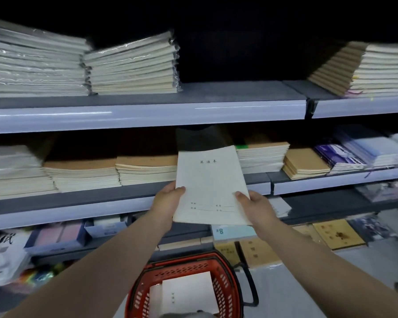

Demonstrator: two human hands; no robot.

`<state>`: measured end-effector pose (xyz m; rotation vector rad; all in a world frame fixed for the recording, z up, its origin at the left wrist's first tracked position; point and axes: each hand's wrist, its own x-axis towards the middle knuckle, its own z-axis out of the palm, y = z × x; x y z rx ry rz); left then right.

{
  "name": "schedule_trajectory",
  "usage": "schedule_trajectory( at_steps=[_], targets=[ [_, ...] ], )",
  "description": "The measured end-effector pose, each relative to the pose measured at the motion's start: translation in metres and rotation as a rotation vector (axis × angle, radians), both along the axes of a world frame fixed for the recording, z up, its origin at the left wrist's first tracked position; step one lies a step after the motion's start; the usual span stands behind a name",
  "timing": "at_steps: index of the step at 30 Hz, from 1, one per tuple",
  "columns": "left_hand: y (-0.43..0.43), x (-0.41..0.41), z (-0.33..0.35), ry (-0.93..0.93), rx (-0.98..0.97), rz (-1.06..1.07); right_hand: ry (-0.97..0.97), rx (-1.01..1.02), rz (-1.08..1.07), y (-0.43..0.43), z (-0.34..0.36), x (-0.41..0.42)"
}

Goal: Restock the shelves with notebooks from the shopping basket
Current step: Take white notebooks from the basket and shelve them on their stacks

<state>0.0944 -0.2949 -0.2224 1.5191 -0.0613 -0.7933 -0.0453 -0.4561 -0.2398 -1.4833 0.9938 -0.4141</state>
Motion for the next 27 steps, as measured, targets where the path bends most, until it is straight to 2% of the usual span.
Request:
schedule_trajectory(
  at_steps=[4, 15, 21, 25, 27],
  targets=[
    [-0.008, 0.016, -0.015, 0.042, -0.019, -0.005, 0.044, -0.044, -0.01, -0.008, -0.009, 0.017],
    [-0.031, 0.028, -0.033, 0.094, 0.057, 0.085, 0.228, 0.025, 0.11, -0.051, -0.022, 0.051],
    [-0.044, 0.027, -0.041, 0.198, 0.095, 0.111, 0.197, 0.072, 0.125, -0.073, -0.027, 0.058],
    [-0.048, 0.033, -0.047, 0.153, 0.158, 0.16, 0.19, 0.048, 0.152, -0.073, -0.036, 0.061],
    [-0.051, 0.038, -0.049, 0.15, 0.162, 0.186, 0.177, 0.115, 0.164, -0.074, -0.037, 0.062]
  ],
)
